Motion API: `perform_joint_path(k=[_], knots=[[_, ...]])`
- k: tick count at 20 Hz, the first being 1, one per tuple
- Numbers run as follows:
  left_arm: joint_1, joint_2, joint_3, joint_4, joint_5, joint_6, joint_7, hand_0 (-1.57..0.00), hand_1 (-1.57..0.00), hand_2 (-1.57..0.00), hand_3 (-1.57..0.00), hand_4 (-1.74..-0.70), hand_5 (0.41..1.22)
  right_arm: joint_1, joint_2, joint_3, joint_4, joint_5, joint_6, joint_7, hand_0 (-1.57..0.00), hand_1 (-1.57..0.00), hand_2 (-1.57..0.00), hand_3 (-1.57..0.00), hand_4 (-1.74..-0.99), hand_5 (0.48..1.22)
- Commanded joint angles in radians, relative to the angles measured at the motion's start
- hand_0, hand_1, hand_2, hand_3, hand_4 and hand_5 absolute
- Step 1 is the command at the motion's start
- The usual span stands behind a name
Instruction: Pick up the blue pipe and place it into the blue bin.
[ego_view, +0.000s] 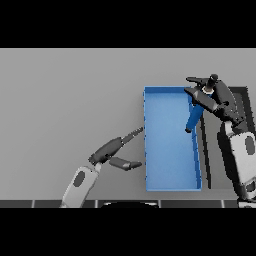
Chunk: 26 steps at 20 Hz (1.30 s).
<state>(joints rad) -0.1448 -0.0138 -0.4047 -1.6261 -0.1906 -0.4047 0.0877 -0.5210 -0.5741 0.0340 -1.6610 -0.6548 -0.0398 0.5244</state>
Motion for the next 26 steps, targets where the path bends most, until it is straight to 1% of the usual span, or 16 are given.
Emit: perform_joint_path(k=[1,2,4,7,8,11,12,13,14,15,17,18,20,22,23,26], knots=[[-0.006,0.005,0.009,-0.003,0.007,-0.003,0.021,0.0,0.0,0.0,0.0,-0.88,0.425,0.039,0.002,0.011,-0.027,0.014,-0.035,0.019,-1.57,-1.57,-1.57,-1.57,-1.741,1.221],[-0.013,0.006,0.014,0.011,0.004,-0.001,0.019,0.0,0.0,0.0,0.0,-0.88,0.427,0.076,-0.007,0.009,-0.032,0.022,-0.045,0.024,-1.57,-1.57,-1.57,-1.57,-1.741,1.221],[-0.011,-0.001,0.004,0.006,0.002,-0.002,0.025,0.0,0.0,0.0,0.0,-0.88,0.427,0.107,-0.005,0.036,-0.055,0.051,-0.112,0.079,-1.57,-1.57,-1.57,-1.57,-1.741,1.221],[-0.006,-0.001,0.0,0.004,0.003,-0.003,0.02,0.0,0.0,0.0,0.0,-0.89,0.422,0.179,-0.039,0.115,-0.065,0.076,-0.205,0.085,-1.57,-1.57,-1.57,-1.52,-1.741,1.221],[0.0,-0.002,-0.002,-0.004,0.006,-0.004,0.025,0.0,0.0,0.0,0.0,-0.89,0.42,0.195,-0.05,0.142,-0.065,0.073,-0.233,0.085,-1.57,-1.57,-1.57,-1.26,-1.741,1.221],[0.001,0.006,0.004,-0.013,0.004,0.001,0.024,0.0,0.0,0.0,0.0,-0.88,0.421,0.21,-0.146,0.266,-0.029,0.043,-0.328,0.085,-1.57,-1.57,-1.57,-0.91,-1.741,1.221],[0.007,0.008,0.0,-0.018,0.003,0.0,0.023,0.0,0.0,0.0,0.0,-0.88,0.421,0.191,-0.182,0.322,0.0,0.011,-0.373,0.085,-1.57,-1.55,-1.57,-0.85,-1.741,1.221],[0.012,0.005,-0.009,-0.025,-0.001,-0.001,0.025,0.0,0.0,0.0,0.0,-0.88,0.421,0.168,-0.21,0.383,0.024,-0.023,-0.405,0.085,-1.46,-1.34,-1.34,-0.79,-1.678,1.221],[0.006,0.005,-0.002,-0.016,0.0,0.001,0.032,0.0,0.0,0.0,0.0,-0.88,0.422,0.149,-0.252,0.442,0.036,-0.07,-0.442,0.085,-1.17,-1.07,-1.07,-0.63,-1.592,1.221],[0.003,0.002,-0.007,-0.007,-0.008,0.002,0.031,0.0,0.0,0.0,0.0,-0.88,0.422,0.117,-0.288,0.5,0.052,-0.119,-0.468,0.085,-0.94,-0.85,-0.86,-0.5,-1.503,1.221],[0.0,0.001,-0.005,-0.006,-0.011,0.007,0.034,0.0,0.0,0.0,0.0,-0.88,0.427,0.082,-0.337,0.583,0.062,-0.168,-0.448,0.086,-0.6,-0.55,-0.55,-0.32,-1.337,1.221],[0.005,0.004,-0.007,-0.014,-0.008,0.004,0.029,0.0,0.0,0.0,0.0,-0.88,0.428,0.049,-0.359,0.635,0.071,-0.192,-0.429,0.085,-0.48,-0.44,-0.44,-0.26,-1.275,1.186],[0.006,0.0,-0.007,-0.013,-0.007,0.005,0.037,0.0,0.0,0.0,0.0,-0.88,0.429,-0.008,-0.402,0.736,0.091,-0.212,-0.402,0.085,-0.31,-0.28,-0.28,-0.16,-1.175,1.084],[0.005,-0.005,-0.004,-0.009,-0.003,0.007,0.043,0.0,0.0,0.0,0.0,-0.89,0.428,-0.053,-0.429,0.8,0.099,-0.196,-0.348,0.084,-0.2,-0.18,-0.18,-0.1,-1.11,0.979],[0.015,-0.003,-0.012,-0.018,-0.006,0.006,0.025,0.0,0.0,0.0,0.0,-0.89,0.428,-0.063,-0.432,0.814,0.1,-0.183,-0.338,0.079,-0.16,-0.14,-0.14,-0.08,-1.083,0.934],[0.018,0.004,-0.008,-0.023,0.001,0.0,0.025,0.0,0.0,0.0,0.0,-0.89,0.427,-0.086,-0.434,0.854,0.098,-0.157,-0.328,0.066,-0.08,-0.07,-0.07,-0.04,-1.063,0.846]])
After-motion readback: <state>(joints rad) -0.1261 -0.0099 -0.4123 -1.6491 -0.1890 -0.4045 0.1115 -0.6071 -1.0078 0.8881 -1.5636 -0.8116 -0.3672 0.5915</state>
